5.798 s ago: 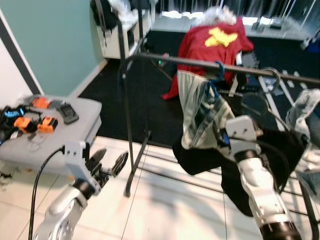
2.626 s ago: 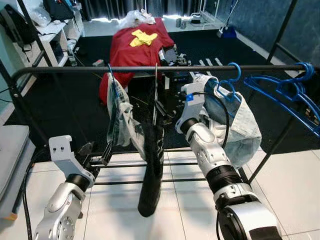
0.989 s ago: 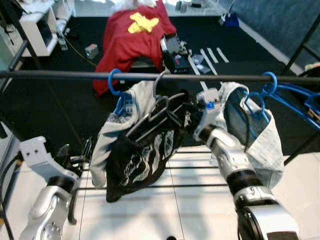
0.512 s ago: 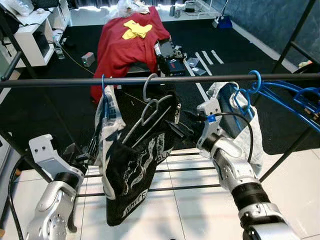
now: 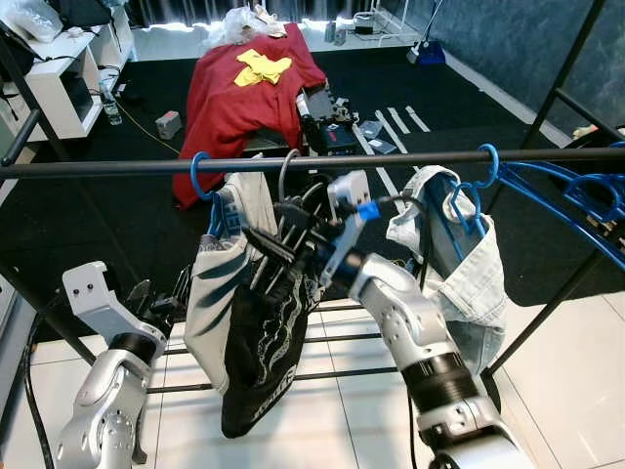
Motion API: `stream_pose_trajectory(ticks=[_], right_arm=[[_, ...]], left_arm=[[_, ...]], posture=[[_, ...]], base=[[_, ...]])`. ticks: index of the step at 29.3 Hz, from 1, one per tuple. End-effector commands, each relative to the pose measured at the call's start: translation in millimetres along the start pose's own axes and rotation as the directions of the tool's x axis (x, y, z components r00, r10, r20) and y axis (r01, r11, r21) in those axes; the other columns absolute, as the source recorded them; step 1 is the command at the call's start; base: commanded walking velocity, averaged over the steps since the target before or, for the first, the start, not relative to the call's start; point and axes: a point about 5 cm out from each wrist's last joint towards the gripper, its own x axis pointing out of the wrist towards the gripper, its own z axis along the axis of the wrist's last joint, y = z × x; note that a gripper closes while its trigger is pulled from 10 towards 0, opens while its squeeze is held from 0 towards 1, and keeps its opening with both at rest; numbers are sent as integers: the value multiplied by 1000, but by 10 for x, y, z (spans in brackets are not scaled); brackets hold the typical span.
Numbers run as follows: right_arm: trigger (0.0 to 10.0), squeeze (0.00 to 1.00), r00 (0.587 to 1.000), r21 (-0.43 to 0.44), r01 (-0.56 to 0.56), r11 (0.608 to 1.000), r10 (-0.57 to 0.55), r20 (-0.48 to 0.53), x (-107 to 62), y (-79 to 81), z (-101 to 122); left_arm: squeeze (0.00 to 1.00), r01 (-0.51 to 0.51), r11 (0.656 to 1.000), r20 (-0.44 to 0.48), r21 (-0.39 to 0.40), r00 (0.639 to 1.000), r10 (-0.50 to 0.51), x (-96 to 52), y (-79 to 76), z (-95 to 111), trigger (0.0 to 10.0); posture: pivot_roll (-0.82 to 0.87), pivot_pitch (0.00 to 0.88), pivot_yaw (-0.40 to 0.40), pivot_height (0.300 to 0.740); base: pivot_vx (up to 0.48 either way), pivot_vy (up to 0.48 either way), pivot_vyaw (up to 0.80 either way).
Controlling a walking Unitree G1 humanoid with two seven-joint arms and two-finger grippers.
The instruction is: Hang hanger
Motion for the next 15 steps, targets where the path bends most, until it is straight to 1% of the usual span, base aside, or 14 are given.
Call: stream_pose_trajectory(ticks=[1, 4, 6, 7, 8, 11, 12, 13, 14, 15], right_arm=[[10000, 0, 995, 3, 78, 997, -78, -59, 64, -35, -92], [10000, 0, 995, 3, 78, 997, -78, -59, 64, -35, -92], [10000, 0, 975, 4, 193, 981, -191, -110, 191, -97, -165], [10000, 0, 975, 4, 193, 981, -191, -110, 191, -97, -165], [10000, 0, 966, -4, 226, 974, -225, -128, 231, -118, -183], [10000, 0, 958, -3, 248, 969, -246, -145, 261, -129, -197], [10000, 0, 946, -11, 277, 961, -275, -171, 284, -143, -227], [10000, 0, 946, -11, 277, 961, -275, -171, 284, -143, -227], [10000, 0, 933, -18, 309, 951, -306, -190, 295, -163, -248], [10000, 0, 933, -18, 309, 951, -306, -190, 295, -163, -248]], left_arm=[[0, -3, 1000, -12, 5, 1000, 3, -8, 29, -34, 10000], [0, -3, 1000, -12, 5, 1000, 3, -8, 29, -34, 10000], [0, 1, 1000, -12, 8, 1000, -1, -1, 8, -45, 10000], [0, 1, 1000, -12, 8, 1000, -1, -1, 8, -45, 10000], [0, 3, 1000, -11, 9, 1000, -3, 0, -1, -50, 10000], [0, 3, 1000, -9, 10, 1000, -3, 0, -9, -54, 10000], [0, 2, 1000, -6, 8, 1000, -2, -1, -11, -56, 10000], [0, 2, 1000, -6, 8, 1000, -2, -1, -11, -56, 10000], [0, 1, 1000, -4, 6, 1000, -1, -1, -13, -58, 10000], [0, 1, 1000, -4, 6, 1000, -1, -1, -13, -58, 10000]], posture=[[-33, 96, -1, 740], [-33, 96, -1, 740], [-2, 98, -19, 740], [-2, 98, -19, 740], [-1, 98, -21, 740], [2, 99, -24, 740], [8, 101, -30, 740], [8, 101, -30, 740], [9, 100, -31, 740], [9, 100, -31, 740]], base=[[0, 0, 0], [0, 0, 0], [0, 0, 0], [0, 0, 0], [0, 0, 0], [0, 0, 0], [0, 0, 0], [0, 0, 0], [0, 0, 0], [0, 0, 0]])
